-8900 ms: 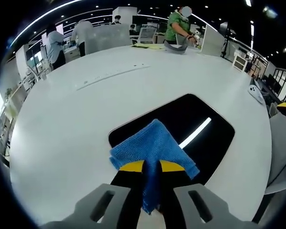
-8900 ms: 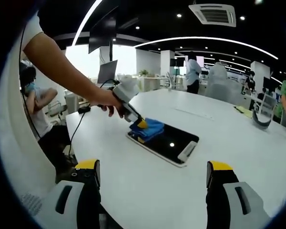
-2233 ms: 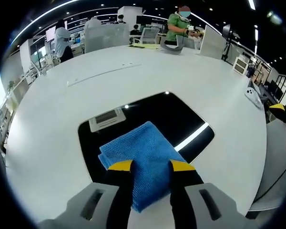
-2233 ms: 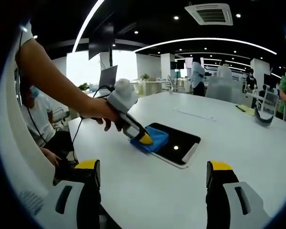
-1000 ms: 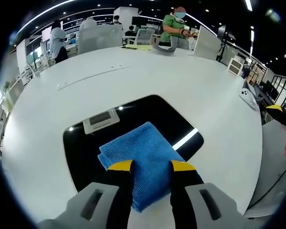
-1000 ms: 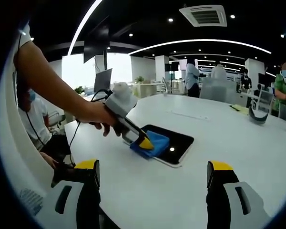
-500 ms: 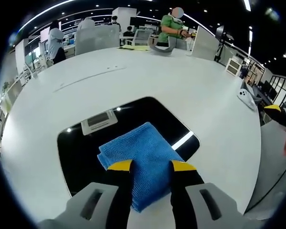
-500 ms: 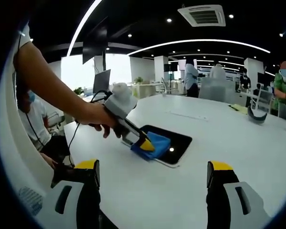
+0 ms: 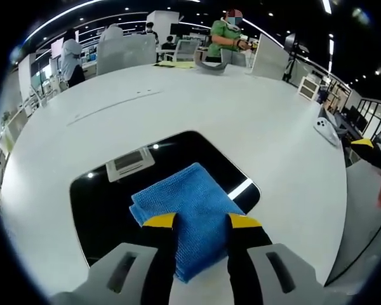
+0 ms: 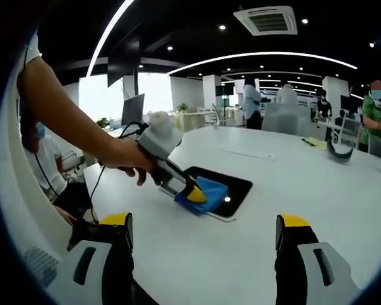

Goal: Wipe the mirror surface with the cleaning cloth until all visible marks leave the cleaned area.

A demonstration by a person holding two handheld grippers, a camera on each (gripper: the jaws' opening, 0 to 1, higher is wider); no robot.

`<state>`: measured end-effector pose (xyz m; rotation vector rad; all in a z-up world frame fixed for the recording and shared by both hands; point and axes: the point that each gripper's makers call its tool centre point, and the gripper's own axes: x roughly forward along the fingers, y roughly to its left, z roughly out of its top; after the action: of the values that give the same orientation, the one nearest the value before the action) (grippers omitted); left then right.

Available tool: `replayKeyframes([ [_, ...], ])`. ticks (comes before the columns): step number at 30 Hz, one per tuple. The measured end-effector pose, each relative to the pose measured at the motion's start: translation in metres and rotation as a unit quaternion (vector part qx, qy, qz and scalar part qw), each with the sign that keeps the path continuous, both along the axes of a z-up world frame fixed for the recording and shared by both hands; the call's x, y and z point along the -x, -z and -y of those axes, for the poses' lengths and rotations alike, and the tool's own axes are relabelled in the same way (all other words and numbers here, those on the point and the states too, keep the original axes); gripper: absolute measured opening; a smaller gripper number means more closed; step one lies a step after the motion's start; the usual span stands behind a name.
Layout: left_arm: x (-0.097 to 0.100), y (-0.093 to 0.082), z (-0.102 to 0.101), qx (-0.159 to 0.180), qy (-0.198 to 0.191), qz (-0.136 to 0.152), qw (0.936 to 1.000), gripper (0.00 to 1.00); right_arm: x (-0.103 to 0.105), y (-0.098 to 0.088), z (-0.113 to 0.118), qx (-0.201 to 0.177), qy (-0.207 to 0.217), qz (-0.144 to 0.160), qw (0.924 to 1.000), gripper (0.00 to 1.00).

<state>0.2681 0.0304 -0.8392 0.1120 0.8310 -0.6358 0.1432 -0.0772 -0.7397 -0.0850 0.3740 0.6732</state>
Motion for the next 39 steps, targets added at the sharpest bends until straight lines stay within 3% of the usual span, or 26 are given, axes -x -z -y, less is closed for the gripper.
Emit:
replayKeyframes([
  [39, 0.000, 0.000, 0.028, 0.011, 0.011, -0.004, 0.9999, 0.27, 0.003, 0.001, 0.017, -0.002, 0.022, -0.002, 0.9997, 0.93],
])
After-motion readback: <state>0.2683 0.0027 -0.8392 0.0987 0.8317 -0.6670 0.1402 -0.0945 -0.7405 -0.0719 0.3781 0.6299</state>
